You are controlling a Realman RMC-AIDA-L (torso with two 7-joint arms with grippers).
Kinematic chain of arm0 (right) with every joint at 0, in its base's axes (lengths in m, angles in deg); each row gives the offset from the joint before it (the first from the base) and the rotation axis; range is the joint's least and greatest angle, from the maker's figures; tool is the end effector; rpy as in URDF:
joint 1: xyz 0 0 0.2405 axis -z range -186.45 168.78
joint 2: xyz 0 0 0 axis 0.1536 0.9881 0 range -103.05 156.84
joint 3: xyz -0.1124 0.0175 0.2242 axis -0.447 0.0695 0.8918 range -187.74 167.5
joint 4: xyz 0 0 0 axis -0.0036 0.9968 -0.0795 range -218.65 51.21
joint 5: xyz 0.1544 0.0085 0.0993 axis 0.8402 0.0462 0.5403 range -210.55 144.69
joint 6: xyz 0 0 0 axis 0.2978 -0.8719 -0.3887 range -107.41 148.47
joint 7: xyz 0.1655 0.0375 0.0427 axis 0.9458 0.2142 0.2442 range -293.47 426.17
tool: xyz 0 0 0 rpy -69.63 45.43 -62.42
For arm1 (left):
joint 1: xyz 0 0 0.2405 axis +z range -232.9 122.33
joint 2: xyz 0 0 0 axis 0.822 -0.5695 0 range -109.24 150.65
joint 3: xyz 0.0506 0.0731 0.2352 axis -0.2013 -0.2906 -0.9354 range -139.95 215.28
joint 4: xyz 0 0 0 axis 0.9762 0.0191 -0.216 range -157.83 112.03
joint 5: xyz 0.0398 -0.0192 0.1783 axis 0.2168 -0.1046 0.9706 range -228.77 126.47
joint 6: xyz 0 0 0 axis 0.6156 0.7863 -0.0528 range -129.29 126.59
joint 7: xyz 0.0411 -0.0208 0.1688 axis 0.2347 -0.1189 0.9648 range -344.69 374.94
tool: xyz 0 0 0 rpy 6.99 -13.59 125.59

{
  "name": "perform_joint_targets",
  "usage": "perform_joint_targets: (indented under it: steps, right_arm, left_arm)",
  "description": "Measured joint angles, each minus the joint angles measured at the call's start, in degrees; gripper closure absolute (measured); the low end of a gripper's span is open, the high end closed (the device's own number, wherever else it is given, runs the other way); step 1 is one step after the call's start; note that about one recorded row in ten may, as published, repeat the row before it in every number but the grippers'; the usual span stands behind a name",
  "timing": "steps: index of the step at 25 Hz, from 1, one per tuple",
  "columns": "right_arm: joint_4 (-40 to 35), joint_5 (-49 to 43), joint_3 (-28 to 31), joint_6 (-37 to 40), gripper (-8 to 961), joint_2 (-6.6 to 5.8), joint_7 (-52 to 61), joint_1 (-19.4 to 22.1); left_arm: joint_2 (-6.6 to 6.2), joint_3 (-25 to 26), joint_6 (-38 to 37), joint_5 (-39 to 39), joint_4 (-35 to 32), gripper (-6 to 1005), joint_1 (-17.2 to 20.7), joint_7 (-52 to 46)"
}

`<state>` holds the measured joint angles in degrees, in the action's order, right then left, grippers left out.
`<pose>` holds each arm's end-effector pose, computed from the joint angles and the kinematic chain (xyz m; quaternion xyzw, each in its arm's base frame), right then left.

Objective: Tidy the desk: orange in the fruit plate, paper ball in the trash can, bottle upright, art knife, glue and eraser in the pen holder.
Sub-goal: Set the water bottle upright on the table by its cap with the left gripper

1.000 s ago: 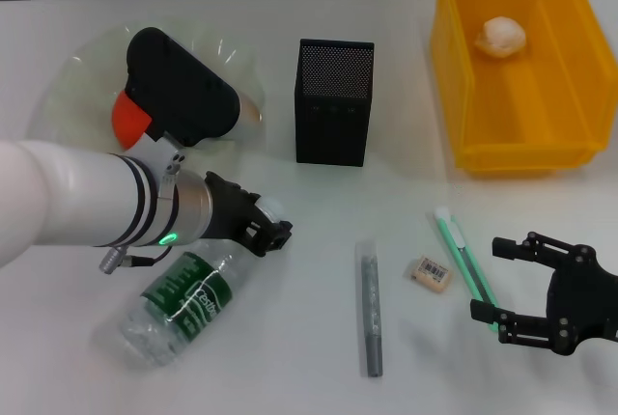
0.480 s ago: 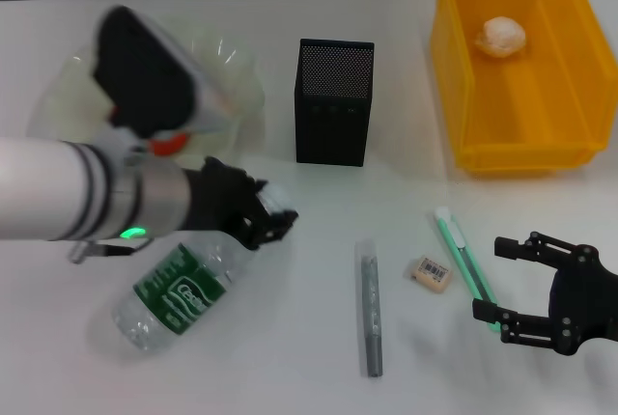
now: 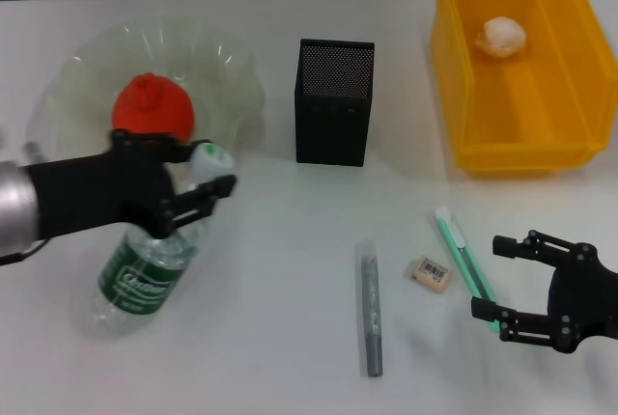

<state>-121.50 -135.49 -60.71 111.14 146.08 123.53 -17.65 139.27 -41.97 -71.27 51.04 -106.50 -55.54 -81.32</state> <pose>0.2961 0.2193 -0.0336 -0.9379 0.1713 0.2385 0.1846 -0.2187 0.2644 -0.0103 -0.9498 -0.1593 -0.1435 0.2277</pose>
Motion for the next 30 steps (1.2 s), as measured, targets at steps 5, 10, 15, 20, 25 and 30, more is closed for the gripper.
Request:
perform_joint_targets:
  steps: [5,10,15,20,25,30]
  right_arm:
    - [-0.94,0.0,-0.13,0.0,139,0.0,1.18,-0.08]
    - [-2.02,0.0,-0.55,0.07,139,0.0,2.5,-0.2]
    - [-2.26,0.0,-0.79,0.18,139,0.0,2.96,-0.28]
    - [-2.29,0.0,-0.84,0.5,139,0.0,3.36,-0.62]
    - [-2.29,0.0,-0.83,0.66,140,0.0,3.38,-0.7]
    - [-2.29,-0.01,-0.82,0.7,140,0.05,3.38,-0.69]
  left_arm:
    - [0.0,9.12,-10.05,-9.76,10.18,550,0.08,14.76]
    - [0.0,17.63,-18.41,-15.82,20.84,550,-1.16,27.15]
    - [0.0,22.33,-21.45,-16.24,26.44,550,-2.83,30.23]
    - [-0.09,22.97,-21.61,-16.19,28.0,551,-3.64,31.09]
    - [-0.16,23.48,-21.46,-16.36,28.21,552,-3.99,31.86]
    - [-0.15,24.49,-21.02,-16.28,29.01,554,-4.36,32.5]
